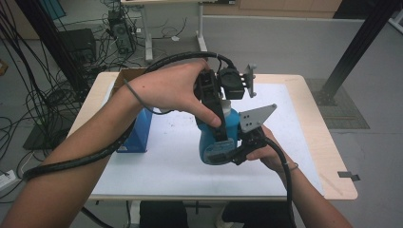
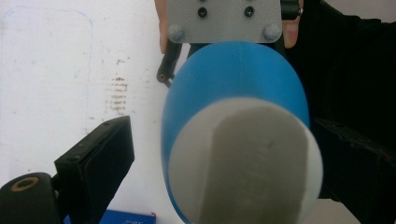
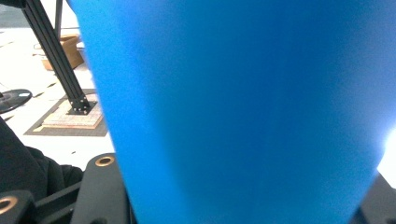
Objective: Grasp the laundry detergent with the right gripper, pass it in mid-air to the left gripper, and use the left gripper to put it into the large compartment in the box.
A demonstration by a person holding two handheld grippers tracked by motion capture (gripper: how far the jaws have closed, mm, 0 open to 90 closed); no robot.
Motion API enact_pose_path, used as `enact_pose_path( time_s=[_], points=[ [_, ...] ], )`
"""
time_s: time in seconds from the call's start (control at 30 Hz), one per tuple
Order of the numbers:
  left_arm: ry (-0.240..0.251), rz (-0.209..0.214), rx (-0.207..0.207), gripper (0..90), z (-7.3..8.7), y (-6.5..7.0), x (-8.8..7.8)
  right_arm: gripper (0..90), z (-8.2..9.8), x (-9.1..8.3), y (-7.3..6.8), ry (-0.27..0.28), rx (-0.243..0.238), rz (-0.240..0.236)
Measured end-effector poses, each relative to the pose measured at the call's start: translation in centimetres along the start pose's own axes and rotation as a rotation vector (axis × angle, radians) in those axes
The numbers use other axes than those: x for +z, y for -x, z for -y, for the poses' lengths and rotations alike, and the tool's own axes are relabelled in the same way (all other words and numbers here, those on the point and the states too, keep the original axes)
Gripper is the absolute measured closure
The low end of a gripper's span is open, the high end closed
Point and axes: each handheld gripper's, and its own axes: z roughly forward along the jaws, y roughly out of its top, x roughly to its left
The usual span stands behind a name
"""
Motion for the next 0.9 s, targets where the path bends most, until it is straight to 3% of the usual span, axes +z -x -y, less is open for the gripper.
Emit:
enact_pose_path(
  time_s=[0.9],
  points=[
    [-0.01,0.004,0.01,10.2,-0.23,0.25,0.24,40.1,-0.4,0.01,-0.17,-0.002,-0.01,-0.003]
  ],
)
